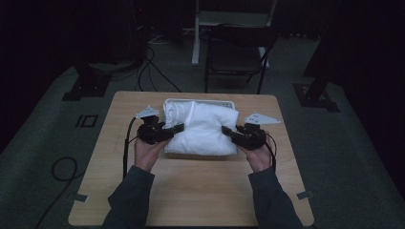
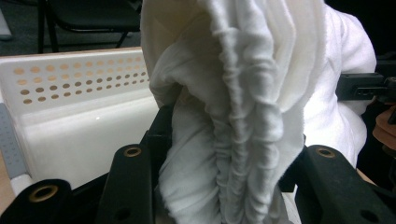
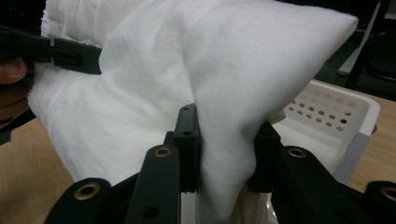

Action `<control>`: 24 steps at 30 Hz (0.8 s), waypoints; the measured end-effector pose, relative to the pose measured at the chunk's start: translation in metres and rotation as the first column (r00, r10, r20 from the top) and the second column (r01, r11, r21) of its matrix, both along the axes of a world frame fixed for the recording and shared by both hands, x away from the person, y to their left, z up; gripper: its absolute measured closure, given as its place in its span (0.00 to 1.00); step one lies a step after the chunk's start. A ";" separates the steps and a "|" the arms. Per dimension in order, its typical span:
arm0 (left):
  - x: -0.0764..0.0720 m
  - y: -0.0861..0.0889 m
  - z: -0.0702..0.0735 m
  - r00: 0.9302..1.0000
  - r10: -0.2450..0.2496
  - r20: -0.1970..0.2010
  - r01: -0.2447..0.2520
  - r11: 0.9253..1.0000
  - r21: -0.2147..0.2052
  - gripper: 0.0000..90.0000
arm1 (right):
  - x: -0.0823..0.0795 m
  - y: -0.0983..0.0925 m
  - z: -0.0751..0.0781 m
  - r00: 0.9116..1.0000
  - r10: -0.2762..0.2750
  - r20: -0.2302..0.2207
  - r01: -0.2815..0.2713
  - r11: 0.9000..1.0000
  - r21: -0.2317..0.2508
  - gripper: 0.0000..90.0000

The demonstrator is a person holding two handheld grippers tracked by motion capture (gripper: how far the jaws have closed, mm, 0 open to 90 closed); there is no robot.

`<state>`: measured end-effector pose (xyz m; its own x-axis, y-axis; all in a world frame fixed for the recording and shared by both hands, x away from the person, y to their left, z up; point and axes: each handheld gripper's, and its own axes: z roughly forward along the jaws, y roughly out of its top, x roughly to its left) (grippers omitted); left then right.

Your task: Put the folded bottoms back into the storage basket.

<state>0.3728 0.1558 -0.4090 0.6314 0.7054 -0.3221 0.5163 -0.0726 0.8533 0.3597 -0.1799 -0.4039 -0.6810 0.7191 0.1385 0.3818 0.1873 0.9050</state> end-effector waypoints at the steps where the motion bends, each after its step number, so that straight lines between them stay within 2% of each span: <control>1: 0.001 0.000 0.000 1.000 0.000 0.000 0.000 1.000 0.001 0.60 | 0.001 0.000 0.000 1.000 -0.001 0.000 0.001 1.000 0.000 0.79; 24: 0.015 -0.002 0.000 0.999 0.038 -0.019 -0.038 0.999 -0.004 0.60 | 0.018 0.004 0.002 0.999 -0.035 -0.003 0.035 0.999 -0.006 0.79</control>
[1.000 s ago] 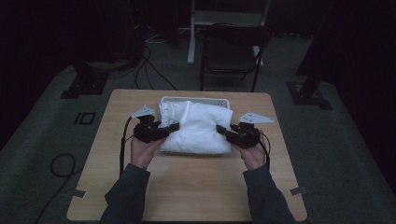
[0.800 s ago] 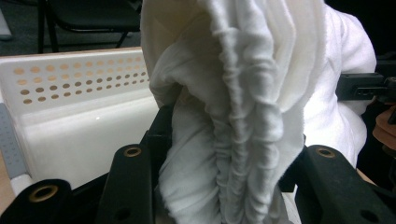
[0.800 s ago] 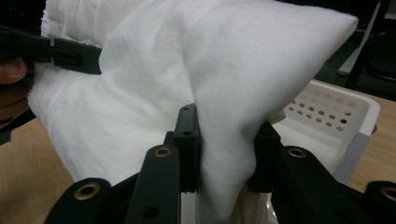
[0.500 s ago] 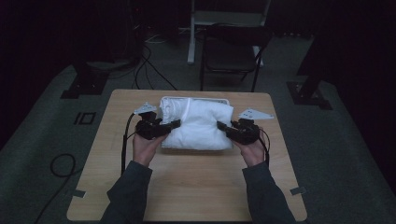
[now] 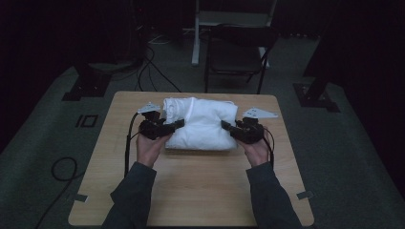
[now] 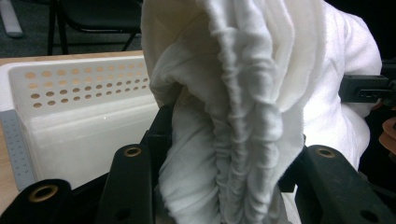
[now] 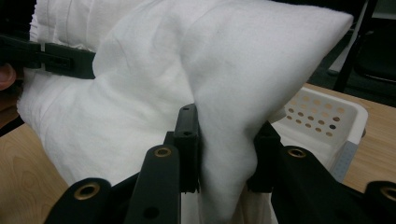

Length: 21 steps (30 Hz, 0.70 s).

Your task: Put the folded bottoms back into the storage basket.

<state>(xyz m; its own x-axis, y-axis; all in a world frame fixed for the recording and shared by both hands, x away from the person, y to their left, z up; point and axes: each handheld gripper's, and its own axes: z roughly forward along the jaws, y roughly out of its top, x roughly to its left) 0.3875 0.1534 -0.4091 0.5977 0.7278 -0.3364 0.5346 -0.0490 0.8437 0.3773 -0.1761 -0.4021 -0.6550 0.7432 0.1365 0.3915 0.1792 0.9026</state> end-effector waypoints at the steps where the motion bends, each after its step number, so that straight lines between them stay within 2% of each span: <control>1: 0.001 0.000 0.000 1.000 0.000 0.000 0.000 1.000 0.001 0.60 | 0.001 0.000 0.000 1.000 -0.001 -0.002 0.001 1.000 -0.001 0.79; 21: 0.013 -0.004 -0.004 1.000 0.023 -0.020 -0.023 1.000 0.001 0.60 | 0.015 -0.001 -0.004 1.000 -0.024 -0.017 0.024 1.000 -0.009 0.79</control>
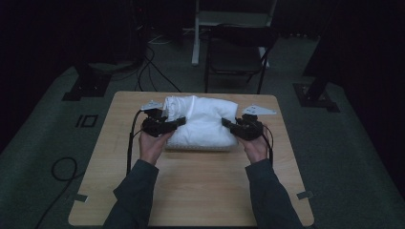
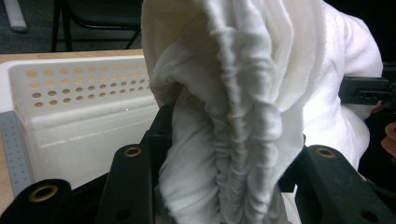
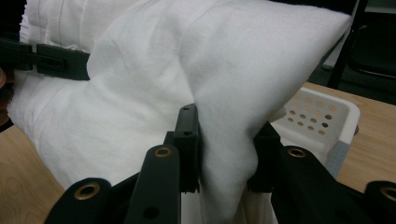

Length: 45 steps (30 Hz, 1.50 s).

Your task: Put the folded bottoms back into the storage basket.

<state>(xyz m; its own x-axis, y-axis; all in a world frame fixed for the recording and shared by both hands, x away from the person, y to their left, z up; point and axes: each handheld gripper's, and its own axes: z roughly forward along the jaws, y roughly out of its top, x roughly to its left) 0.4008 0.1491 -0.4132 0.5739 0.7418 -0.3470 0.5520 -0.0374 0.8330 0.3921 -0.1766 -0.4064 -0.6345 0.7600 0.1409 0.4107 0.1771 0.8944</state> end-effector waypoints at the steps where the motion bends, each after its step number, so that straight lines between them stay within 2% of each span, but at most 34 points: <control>1: 0.001 0.000 0.000 1.000 0.003 0.001 -0.003 1.000 0.001 0.60 | 0.001 0.000 0.000 1.000 -0.002 -0.002 0.002 1.000 0.002 0.79; 9: 0.008 -0.001 0.001 1.000 0.015 0.001 -0.015 1.000 0.021 0.60 | 0.009 0.002 -0.001 1.000 -0.010 -0.012 0.010 1.000 0.002 0.79; 17: 0.014 -0.002 -0.002 0.999 0.039 -0.004 -0.039 0.999 0.024 0.60 | 0.018 0.004 -0.004 0.999 -0.021 -0.027 0.021 1.000 0.006 0.79; 31: 0.027 -0.004 -0.012 0.996 0.070 -0.047 -0.069 0.997 0.019 0.61 | 0.031 0.009 -0.012 0.998 -0.045 -0.049 0.044 0.999 -0.025 0.79; 45: 0.037 -0.003 -0.017 0.992 0.112 -0.059 -0.110 0.994 0.025 0.61 | 0.041 0.016 -0.016 0.996 -0.058 -0.061 0.055 0.997 -0.049 0.79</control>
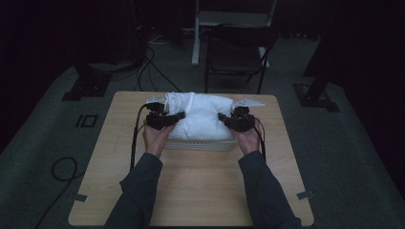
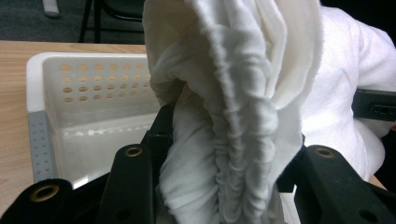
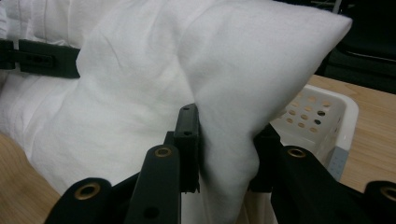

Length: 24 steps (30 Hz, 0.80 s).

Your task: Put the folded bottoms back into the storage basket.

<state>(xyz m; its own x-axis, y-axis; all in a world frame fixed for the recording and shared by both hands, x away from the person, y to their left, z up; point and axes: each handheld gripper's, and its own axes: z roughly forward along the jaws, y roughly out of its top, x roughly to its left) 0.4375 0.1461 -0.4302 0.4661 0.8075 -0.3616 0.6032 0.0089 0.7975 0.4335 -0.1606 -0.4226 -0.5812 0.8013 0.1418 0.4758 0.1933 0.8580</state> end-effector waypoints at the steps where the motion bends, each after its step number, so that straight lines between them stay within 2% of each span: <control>1: 0.001 0.000 0.000 1.000 0.005 -0.001 -0.005 1.000 0.002 0.61 | 0.001 0.001 -0.001 1.000 0.000 -0.005 0.000 1.000 -0.002 0.79; 5: 0.004 -0.002 0.001 1.000 0.009 0.004 -0.009 1.000 0.024 0.61 | 0.004 0.002 -0.003 1.000 -0.004 -0.014 0.004 1.000 -0.006 0.79; 14: 0.014 -0.006 -0.002 1.000 0.027 0.013 -0.027 0.999 0.037 0.61 | 0.010 0.003 -0.005 1.000 -0.027 -0.015 0.026 1.000 -0.007 0.79; 24: 0.023 -0.008 -0.012 0.999 0.040 -0.009 -0.040 0.998 0.040 0.61 | 0.019 0.004 -0.013 0.998 -0.045 -0.042 0.045 0.999 -0.011 0.79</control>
